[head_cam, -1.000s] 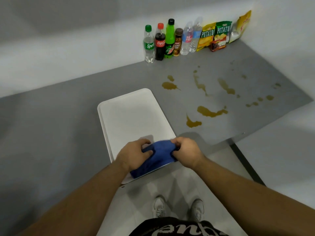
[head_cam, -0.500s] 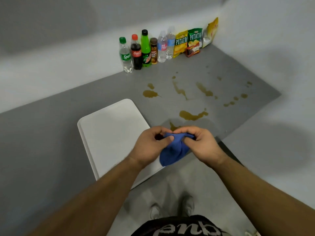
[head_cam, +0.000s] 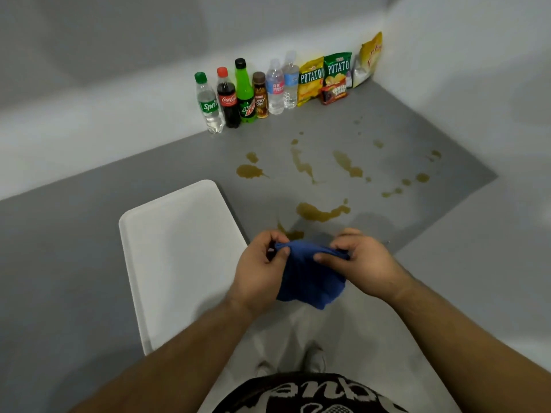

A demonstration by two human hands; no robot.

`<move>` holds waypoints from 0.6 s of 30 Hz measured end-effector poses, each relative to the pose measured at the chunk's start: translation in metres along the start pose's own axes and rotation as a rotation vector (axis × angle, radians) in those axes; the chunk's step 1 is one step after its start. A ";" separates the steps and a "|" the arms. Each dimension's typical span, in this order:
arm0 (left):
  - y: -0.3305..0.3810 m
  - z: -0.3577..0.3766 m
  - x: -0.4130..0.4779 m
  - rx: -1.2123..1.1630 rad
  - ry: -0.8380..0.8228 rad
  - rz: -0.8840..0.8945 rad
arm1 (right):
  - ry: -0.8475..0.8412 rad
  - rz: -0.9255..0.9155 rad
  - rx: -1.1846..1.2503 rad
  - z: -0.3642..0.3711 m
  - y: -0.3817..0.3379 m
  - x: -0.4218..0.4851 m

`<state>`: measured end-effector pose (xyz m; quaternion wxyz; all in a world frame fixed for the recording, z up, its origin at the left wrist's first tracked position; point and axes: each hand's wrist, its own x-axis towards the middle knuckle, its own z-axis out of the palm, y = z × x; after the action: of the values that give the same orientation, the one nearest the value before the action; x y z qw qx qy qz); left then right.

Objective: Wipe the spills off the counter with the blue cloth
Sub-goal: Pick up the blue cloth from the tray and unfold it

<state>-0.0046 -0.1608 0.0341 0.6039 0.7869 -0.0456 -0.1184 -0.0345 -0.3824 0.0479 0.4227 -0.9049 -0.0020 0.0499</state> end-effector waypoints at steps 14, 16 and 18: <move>-0.029 -0.002 0.013 -0.069 -0.013 -0.326 | -0.115 0.038 -0.033 -0.015 0.053 0.023; -0.035 -0.009 0.024 0.086 0.050 -0.266 | -0.092 0.028 -0.044 -0.010 0.054 0.038; -0.042 -0.016 0.035 0.288 0.045 -0.210 | -0.126 0.042 -0.096 0.003 0.057 0.052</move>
<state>0.0296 -0.1420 -0.0073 0.4702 0.8681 0.0339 -0.1557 0.0153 -0.4147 -0.0025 0.3767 -0.9190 -0.0122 0.1154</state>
